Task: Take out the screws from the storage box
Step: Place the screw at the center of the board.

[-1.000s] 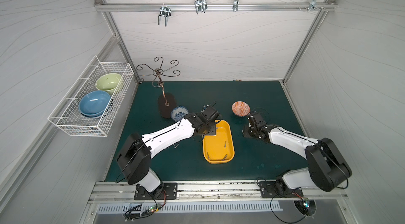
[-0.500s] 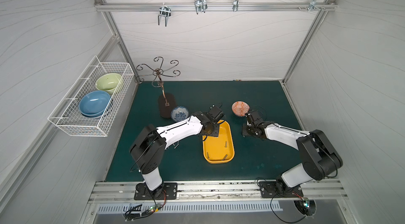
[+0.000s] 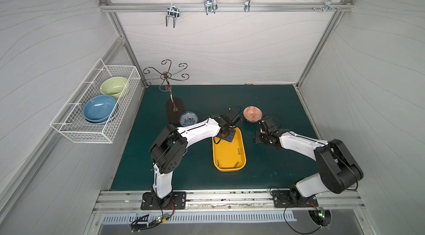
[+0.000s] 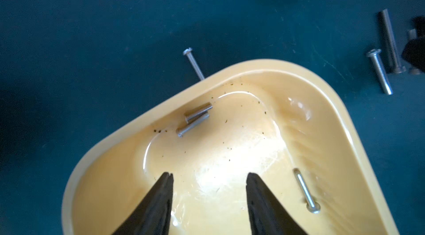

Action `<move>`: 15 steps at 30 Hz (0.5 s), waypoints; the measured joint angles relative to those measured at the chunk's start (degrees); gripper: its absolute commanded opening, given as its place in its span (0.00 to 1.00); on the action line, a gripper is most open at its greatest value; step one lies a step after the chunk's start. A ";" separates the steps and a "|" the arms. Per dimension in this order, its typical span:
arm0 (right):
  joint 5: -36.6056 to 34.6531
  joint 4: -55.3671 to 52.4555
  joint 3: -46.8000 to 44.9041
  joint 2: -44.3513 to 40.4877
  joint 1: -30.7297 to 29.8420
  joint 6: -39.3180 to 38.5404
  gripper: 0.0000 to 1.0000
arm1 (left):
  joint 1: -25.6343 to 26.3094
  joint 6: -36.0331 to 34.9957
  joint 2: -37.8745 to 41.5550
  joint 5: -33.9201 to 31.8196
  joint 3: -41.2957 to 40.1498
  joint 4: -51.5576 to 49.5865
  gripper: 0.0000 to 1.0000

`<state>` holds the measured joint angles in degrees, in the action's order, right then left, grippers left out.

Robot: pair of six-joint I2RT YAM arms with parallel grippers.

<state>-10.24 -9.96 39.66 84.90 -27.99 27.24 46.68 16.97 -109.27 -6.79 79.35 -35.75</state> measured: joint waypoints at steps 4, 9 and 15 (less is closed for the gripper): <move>-0.04 0.09 -0.44 -0.02 0.00 0.37 0.32 | 0.00 -3.54 -1.31 0.00 0.72 -0.07 0.54; -0.04 0.13 -1.81 -1.51 0.00 0.42 0.35 | 0.00 -7.28 -1.95 -0.11 1.51 -0.90 0.52; 0.11 0.57 -2.25 -2.27 0.00 0.39 0.35 | 0.00 -9.92 -4.44 -0.22 3.52 -0.92 0.51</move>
<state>-10.13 -9.39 37.41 82.63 -27.99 27.64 46.68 7.05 -113.71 -7.01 82.87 -36.67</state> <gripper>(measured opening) 0.351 0.506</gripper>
